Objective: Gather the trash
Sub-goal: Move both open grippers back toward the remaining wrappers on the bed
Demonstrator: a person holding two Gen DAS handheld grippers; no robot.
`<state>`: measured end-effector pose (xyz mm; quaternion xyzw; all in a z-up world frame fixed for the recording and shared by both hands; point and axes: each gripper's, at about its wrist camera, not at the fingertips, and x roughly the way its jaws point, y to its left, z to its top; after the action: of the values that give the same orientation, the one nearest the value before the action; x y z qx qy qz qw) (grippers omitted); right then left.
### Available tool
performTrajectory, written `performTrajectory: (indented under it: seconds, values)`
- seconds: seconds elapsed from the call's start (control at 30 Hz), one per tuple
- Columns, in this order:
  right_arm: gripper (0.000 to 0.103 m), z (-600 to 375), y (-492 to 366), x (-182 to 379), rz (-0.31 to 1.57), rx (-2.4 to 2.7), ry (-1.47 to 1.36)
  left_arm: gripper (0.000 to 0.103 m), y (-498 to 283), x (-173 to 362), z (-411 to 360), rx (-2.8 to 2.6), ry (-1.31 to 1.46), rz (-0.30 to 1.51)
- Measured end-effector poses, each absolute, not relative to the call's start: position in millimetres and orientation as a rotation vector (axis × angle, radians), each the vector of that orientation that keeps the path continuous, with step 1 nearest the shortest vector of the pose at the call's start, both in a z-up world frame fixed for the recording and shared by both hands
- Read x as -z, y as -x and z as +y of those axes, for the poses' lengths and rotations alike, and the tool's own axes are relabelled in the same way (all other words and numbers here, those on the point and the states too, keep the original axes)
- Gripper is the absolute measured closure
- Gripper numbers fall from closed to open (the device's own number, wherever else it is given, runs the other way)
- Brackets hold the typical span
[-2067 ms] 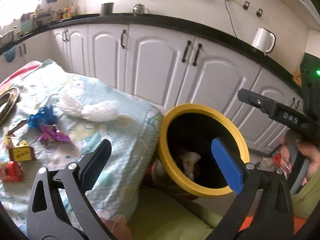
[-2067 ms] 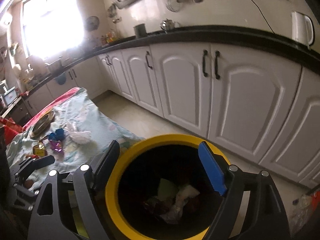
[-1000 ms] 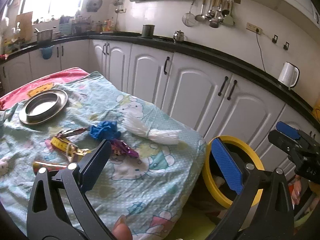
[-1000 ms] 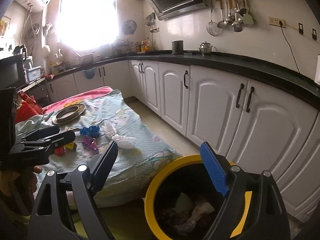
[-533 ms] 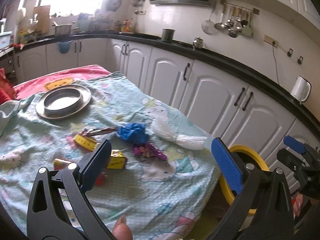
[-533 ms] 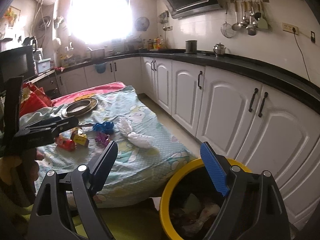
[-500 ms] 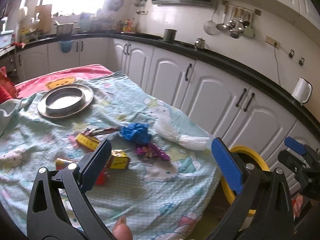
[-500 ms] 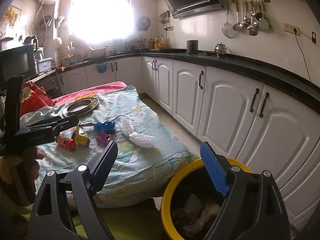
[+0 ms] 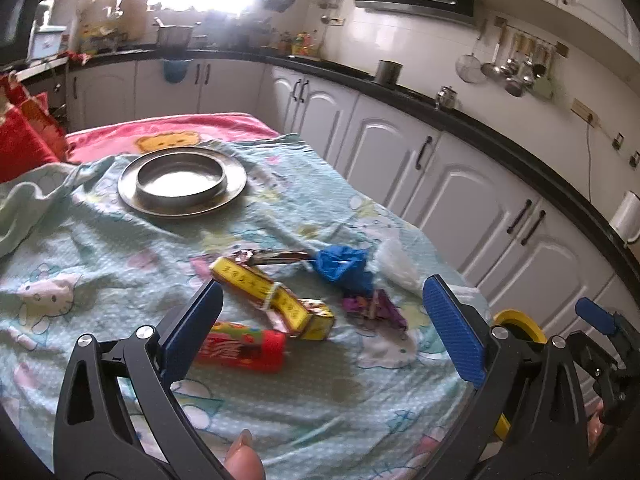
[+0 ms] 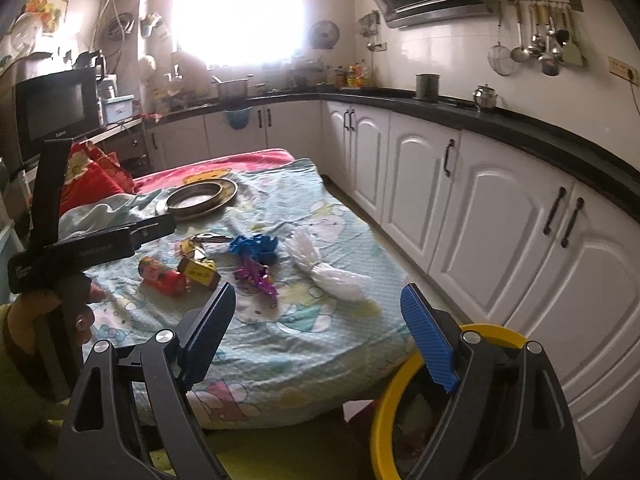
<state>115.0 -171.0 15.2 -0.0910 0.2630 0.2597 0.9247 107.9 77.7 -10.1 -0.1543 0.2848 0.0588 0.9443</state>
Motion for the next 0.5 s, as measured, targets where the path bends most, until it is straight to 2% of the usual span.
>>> performTrajectory:
  seconds: [0.5]
  values:
    - [0.021, -114.7, -157.7, 13.6, 0.611, -0.607, 0.251, 0.011, -113.8, 29.8, 114.5, -0.139, 0.415, 0.624]
